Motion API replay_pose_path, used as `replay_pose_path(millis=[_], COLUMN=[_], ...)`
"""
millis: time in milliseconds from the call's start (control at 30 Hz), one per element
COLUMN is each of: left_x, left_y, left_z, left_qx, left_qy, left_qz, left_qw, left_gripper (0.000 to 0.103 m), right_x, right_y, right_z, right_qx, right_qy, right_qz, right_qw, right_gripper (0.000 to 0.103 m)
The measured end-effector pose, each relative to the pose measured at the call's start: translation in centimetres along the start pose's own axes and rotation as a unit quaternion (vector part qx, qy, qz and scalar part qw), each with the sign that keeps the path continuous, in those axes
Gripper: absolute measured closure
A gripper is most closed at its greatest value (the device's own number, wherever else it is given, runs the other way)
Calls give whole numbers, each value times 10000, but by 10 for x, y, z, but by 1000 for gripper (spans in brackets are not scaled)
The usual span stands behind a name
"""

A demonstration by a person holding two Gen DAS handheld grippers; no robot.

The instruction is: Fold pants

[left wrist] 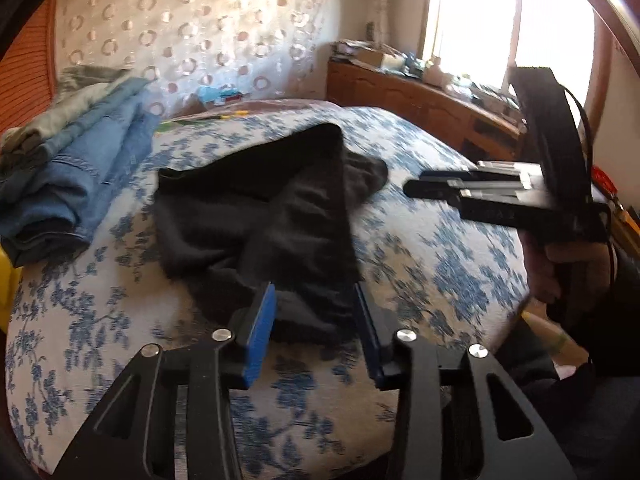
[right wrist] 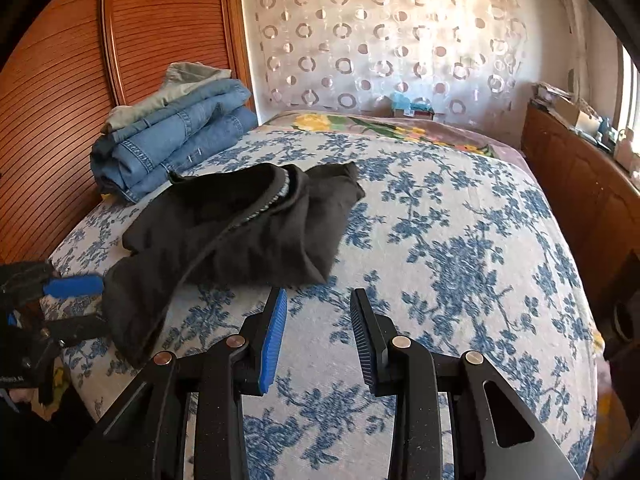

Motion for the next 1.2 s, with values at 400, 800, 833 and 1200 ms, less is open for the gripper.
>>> replay_pose_path(millis=[400,800,833,1200], left_x=[19,-22,-31,-83], left_y=[16,13,15,38], left_z=[-10,41,51,108], left_qx=[-267,126,179,341], left_qy=[348,181,125,-194], left_qz=[-140,206,247,771], left_qw=[9989,9995,9995,9963], left_gripper=[69,93,93,93], right_x=[1,7,7,6], right_y=[-1,0,0,10], right_z=[-2,2,4,34], right_qx=[3,5,16,134], right_qy=[67,107,110,22], right_qz=[64,95,106,173], right_qw=[10000,9999,9999,9998], right_gripper=[69,69,69,69])
Point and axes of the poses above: each gripper's, at about its wrist camera, not at the fingertips, and y roughly the way its jaws point, x to its right, z to its top, the point moved 1 cm from there along y, roughly the way its jaws point, and after that the axes turned 13 degrees about z, right-handed, at the moved point
